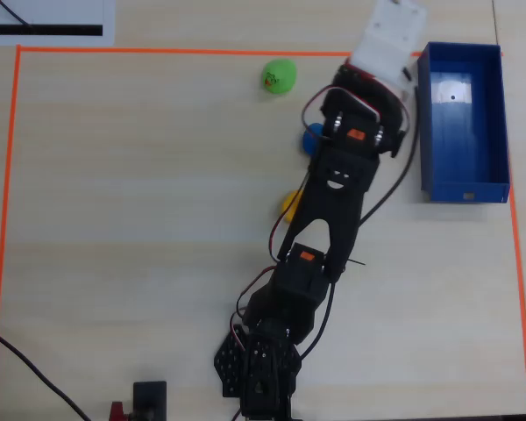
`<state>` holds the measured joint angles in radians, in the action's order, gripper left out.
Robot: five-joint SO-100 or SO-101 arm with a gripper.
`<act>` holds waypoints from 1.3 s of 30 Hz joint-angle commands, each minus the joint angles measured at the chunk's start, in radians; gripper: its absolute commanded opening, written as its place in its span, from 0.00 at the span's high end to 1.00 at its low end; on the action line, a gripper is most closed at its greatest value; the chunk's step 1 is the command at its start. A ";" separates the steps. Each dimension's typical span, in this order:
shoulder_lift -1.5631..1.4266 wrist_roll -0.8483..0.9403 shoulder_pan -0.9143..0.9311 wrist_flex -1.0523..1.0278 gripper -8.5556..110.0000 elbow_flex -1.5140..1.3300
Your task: Grasp red duck and put it into box.
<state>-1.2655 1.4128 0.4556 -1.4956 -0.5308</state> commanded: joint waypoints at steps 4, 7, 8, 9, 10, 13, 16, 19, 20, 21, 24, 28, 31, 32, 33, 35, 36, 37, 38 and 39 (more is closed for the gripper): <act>0.152 -0.046 0.259 0.074 0.93 0.224; 0.230 -0.058 0.333 0.138 0.93 0.206; 0.258 -0.061 0.351 0.164 0.93 0.206; 0.282 -0.061 0.367 0.186 0.93 0.199; 0.304 -0.061 0.382 0.204 0.93 0.192; 0.368 -0.054 0.416 0.256 0.93 0.175; 0.446 -0.043 0.439 0.308 0.93 0.181; 0.531 -0.020 0.451 0.314 0.93 0.216; 0.557 -0.012 0.454 0.318 0.93 0.224; 0.584 -0.006 0.456 0.325 0.93 0.230; 0.653 0.011 0.460 0.362 0.93 0.252; 0.704 0.008 0.460 0.434 0.93 0.258; 0.719 -0.031 0.460 0.477 0.86 0.276; 0.719 -0.052 0.462 0.485 0.80 0.282; 0.719 -0.077 0.462 0.486 0.77 0.298; 0.719 -0.087 0.462 0.456 0.67 0.330; 0.719 -0.097 0.460 0.434 0.62 0.351; 0.718 -0.097 0.457 0.403 0.55 0.376; 0.712 -0.087 0.453 0.373 0.48 0.394; 0.703 -0.086 0.448 0.351 0.47 0.403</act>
<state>-0.5185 1.3254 0.9173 -1.0983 -0.2286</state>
